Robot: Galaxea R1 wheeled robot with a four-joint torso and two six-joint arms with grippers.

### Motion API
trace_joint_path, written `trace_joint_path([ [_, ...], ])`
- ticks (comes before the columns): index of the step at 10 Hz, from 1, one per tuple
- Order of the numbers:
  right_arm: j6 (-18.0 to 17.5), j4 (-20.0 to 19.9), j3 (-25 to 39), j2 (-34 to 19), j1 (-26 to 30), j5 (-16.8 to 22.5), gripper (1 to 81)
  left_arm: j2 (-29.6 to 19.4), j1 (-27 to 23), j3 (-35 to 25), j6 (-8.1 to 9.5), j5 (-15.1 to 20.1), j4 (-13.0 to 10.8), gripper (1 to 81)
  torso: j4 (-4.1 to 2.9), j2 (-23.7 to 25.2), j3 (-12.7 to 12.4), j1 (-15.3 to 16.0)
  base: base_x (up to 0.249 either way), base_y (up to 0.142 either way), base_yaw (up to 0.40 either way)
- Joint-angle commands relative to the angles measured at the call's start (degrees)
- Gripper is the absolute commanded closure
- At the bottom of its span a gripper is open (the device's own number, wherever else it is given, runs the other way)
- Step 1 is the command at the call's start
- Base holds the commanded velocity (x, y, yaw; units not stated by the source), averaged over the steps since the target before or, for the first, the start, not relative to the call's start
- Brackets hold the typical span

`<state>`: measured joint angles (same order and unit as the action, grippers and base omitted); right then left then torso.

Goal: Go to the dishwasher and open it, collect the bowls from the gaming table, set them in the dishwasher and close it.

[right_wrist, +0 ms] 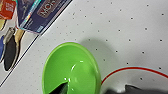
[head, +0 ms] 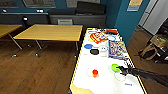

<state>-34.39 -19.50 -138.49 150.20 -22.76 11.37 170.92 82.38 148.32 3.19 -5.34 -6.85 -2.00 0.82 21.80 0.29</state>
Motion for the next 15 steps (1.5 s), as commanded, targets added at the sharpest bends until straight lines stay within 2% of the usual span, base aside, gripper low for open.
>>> trace_joint_path([
  [1, -0.15, -2.03, 1.03, -1.02, 7.51, 0.23, 1.0, -0.4, -0.25, -0.05, 0.06, 3.93, 0.35, 1.0, 0.0, 0.0, 0.0, 0.0, 0.0, 0.0, 0.0],
  [4, -0.24, -3.43, 3.39, -2.42, 6.19, -2.84, 1.0, -0.49, -0.33, -0.05, 0.14, 3.93, 0.35, 1.0, 0.0, 0.0, 0.0, 0.0, 0.0, 0.0, 0.0],
  [5, -0.24, -4.22, 4.97, -3.38, 5.4, -4.67, 81.1, -0.58, -0.25, -0.05, 0.15, 4.02, 0.43, 1.0, 0.0, 0.0, 0.0, 0.0, 0.0, 0.0, 0.0],
  [7, -0.5, -5.1, 7.8, -5.23, 3.64, -7.41, 81.1, -1.2, -0.25, -0.05, 0.14, 4.02, 1.31, 1.0, 0.0, 0.0, 0.0, 0.02, 0.0, 0.0, 0.0],
  [9, -0.5, -5.28, 10.0, -8.31, 4.68, -6.63, 81.1, -1.11, -0.25, -0.05, 0.15, 4.02, 1.31, 1.0, 0.0, 0.0, 0.0, 0.02, 0.0, 0.0, 0.0],
  [11, -0.42, -5.1, 21.6, -17.27, 7.67, -4.52, 81.1, 0.04, -0.25, -0.05, -0.03, 3.93, 0.87, 1.0, 0.0, 0.0, 0.0, 0.02, 0.0, 0.0, 0.0],
  [13, -0.5, -4.23, 34.4, -29.1, 10.4, 0.31, 81.1, 0.38, -0.25, -0.31, -0.03, 3.59, 0.44, 1.0, 0.0, 0.0, 0.0, 0.02, 0.0, 0.0, 0.0],
  [15, -0.42, -1.61, 42.66, -39.29, 10.85, 5.04, 81.1, 0.91, -0.25, -0.49, -0.64, 3.32, 0.18, 1.0, 0.0, 0.0, 0.0, 0.02, 0.0, 0.0, 0.0],
])
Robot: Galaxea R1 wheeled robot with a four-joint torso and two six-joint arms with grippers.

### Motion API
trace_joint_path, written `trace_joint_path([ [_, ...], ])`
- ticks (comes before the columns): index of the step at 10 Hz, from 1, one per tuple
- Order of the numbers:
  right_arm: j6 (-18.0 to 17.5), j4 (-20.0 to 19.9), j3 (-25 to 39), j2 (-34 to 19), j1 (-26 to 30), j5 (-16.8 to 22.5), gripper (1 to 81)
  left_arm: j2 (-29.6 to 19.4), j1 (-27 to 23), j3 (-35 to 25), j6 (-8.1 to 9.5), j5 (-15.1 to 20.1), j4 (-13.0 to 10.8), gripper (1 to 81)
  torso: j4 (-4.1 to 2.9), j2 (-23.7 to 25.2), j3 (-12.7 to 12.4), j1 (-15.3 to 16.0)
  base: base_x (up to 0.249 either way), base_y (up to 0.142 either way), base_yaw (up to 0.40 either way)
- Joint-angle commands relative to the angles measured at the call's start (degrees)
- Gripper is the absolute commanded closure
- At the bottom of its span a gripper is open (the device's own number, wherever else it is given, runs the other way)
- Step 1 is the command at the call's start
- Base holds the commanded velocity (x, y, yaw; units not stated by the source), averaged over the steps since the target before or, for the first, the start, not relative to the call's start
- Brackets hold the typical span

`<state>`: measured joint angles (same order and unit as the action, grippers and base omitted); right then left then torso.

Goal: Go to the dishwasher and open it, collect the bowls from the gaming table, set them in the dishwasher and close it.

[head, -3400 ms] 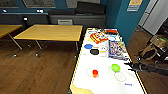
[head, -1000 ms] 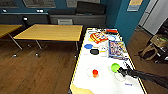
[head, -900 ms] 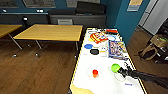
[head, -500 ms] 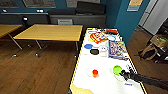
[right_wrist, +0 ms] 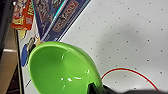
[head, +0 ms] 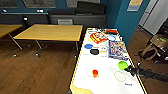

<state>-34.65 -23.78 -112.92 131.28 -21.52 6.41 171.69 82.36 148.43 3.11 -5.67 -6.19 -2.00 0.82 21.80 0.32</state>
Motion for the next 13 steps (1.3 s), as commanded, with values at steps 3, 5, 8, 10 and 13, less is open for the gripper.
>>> trace_joint_path([
  [3, 0.1, 8.48, 23.89, -33.92, 4.08, 12.22, 81.1, -4.83, -0.83, -10.02, -0.56, 3.21, -1.01, 1.0, 0.0, 0.0, 0.0, 0.0, 0.0, 0.0, 0.0],
  [5, 0.28, 8.75, 23.81, -36.94, -4.84, 11.52, 81.1, -15.99, -2.06, -27.18, -0.47, 2.07, -0.93, 1.0, 0.0, 0.0, 0.0, 0.0, 0.0, 0.0, 0.0],
  [8, 2.3, 8.84, 18.3, -34.23, -16.92, 5.55, 81.1, -29.69, -3.3, -43.35, -0.04, 0.15, -0.84, 1.0, 0.0, 0.0, 0.0, 0.0, 0.0, 0.0, 0.0],
  [10, 5.26, 8.85, 15.74, -30.65, -22.52, 3.64, 81.1, -36.8, -3.64, -50.03, 0.05, -2.05, -0.84, 1.0, 0.0, 0.0, 0.0, 0.0, 0.0, 0.0, 0.0],
  [13, 10.64, 8.93, 13.36, -21.58, -34.32, -2.44, 81.1, -45.1, -7.51, -59.03, 0.14, -2.42, -0.4, 1.0, 0.0, 0.0, 0.0, 0.0, 0.0, 0.0, 0.0],
])
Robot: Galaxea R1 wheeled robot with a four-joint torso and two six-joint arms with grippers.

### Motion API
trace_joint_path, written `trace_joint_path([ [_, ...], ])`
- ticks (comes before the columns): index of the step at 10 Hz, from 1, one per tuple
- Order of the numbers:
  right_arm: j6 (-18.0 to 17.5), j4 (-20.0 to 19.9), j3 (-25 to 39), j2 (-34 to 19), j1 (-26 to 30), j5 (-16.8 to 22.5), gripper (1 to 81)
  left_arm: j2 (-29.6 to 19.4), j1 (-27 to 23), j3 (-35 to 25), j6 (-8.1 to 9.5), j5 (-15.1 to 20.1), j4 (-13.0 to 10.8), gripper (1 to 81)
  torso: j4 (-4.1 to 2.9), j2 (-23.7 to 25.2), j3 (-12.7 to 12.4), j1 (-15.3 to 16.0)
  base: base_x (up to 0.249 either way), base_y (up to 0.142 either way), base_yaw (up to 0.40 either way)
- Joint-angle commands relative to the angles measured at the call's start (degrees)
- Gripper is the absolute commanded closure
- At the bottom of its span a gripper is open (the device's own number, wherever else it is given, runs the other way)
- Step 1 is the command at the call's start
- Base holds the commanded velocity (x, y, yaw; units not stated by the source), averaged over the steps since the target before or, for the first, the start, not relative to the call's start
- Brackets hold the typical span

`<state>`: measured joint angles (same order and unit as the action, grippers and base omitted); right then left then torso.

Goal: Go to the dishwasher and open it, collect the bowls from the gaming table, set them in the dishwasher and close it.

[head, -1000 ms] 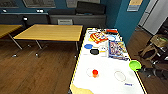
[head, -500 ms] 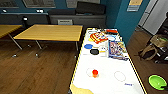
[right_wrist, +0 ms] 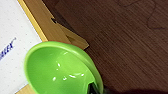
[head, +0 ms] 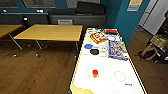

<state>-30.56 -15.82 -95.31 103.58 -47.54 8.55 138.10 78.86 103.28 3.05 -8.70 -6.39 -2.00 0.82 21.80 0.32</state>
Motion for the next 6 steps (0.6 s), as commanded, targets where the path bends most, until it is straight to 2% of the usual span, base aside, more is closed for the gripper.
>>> trace_joint_path([
  [1, 7.62, 0.97, -4.7, 8.33, -11.47, -6.35, 81.1, -13.36, -5.59, -16.26, 0.2, 0.62, -0.03, 1.0, 0.0, 0.0, 0.0, 0.0, 0.0, 0.0, 0.0],
  [3, 9.82, 0.97, -4.88, 12.11, -16.31, -9.78, 81.1, -16.62, -7.88, -20.48, 0.56, 1.06, -0.03, 1.0, 0.0, 0.02, -0.02, -0.05, 0.0, 0.0, 0.0],
  [4, 10.25, 0.97, -4.28, 11.96, -16.76, -10.04, 81.1, -16.45, -8.32, -20.49, 0.56, 1.32, -0.03, 1.0, 0.0, 0.02, -0.05, -0.05, 0.0, 0.0, 0.0],
  [6, 10.08, 0.88, 7.86, 1.57, -13.17, -11.27, 81.1, -14.42, -8.32, -18.9, 0.56, 1.5, -0.12, 1.0, 0.0, 0.04, -0.07, -0.07, 0.0, 0.0, 0.0],
])
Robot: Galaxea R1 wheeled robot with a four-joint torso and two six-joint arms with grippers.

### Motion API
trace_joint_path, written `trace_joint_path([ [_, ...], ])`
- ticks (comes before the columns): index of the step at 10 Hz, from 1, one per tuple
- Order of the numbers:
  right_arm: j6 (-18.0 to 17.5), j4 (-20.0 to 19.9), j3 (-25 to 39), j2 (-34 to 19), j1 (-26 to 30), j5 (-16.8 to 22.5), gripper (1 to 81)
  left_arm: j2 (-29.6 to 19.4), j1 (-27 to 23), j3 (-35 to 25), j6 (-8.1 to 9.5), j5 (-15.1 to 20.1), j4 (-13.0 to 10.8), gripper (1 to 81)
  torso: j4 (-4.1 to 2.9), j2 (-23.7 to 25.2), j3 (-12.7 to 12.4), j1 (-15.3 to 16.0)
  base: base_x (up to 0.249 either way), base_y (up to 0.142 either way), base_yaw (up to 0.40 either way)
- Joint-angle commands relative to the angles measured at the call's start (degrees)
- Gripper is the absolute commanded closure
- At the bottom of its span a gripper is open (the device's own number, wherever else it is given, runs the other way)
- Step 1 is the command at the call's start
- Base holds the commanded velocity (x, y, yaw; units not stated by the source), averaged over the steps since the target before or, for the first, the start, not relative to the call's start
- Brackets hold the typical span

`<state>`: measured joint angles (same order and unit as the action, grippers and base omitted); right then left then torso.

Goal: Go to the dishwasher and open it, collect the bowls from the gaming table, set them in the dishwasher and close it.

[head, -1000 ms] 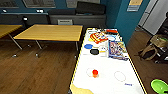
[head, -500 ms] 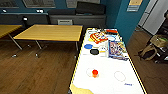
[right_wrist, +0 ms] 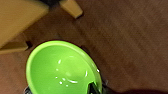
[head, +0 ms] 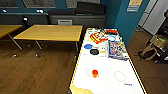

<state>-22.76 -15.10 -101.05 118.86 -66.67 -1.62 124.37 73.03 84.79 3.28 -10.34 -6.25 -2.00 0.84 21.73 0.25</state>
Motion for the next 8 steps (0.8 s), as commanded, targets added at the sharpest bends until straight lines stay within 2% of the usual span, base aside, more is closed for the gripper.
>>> trace_joint_path([
  [1, 2.28, -0.19, 17.91, -19.16, 8.95, -0.49, 81.1, 0.27, -2.33, 0.56, 0.32, 3.13, -0.25, 1.0, 0.0, 0.0, 0.0, 0.0, 0.0, 0.0, 0.0],
  [2, 2.28, -0.19, 20.52, -22.46, 10.09, -0.31, 81.1, 0.62, -2.23, 1.16, 0.32, 3.13, -0.16, 1.0, 0.0, 0.0, 0.0, 0.0, 0.0, 0.0, 0.0],
  [3, 2.36, 0.34, 21.26, -23.12, 9.77, -0.06, 81.1, 0.98, -2.23, 1.96, 0.24, 3.13, -0.25, 1.0, 0.0, 0.0, 0.0, 0.0, 0.0, 0.0, 0.0],
  [4, 2.46, 0.43, 19.67, -21.44, 6.52, -0.05, 81.1, 0.89, -2.58, 2.14, 0.32, 3.04, -0.16, 1.0, 0.0, 0.0, 0.0, 0.0, 0.0, 0.0, 0.0],
  [6, 2.72, 2.61, 13.81, -13.57, -0.35, -1.35, 81.1, -1.81, -5.04, -2.13, 0.67, 3.13, 0.28, 1.0, 0.0, 0.0, 0.0, 0.0, 0.0, 0.0, 0.0],
  [8, 2.72, 4.73, 8.77, -6.59, -6.32, -4.97, 81.1, -7.11, -10.04, -9.64, 0.85, 4.36, 0.63, 1.0, 0.0, 0.0, 0.0, 0.0, 0.0, 0.0, 0.0],
])
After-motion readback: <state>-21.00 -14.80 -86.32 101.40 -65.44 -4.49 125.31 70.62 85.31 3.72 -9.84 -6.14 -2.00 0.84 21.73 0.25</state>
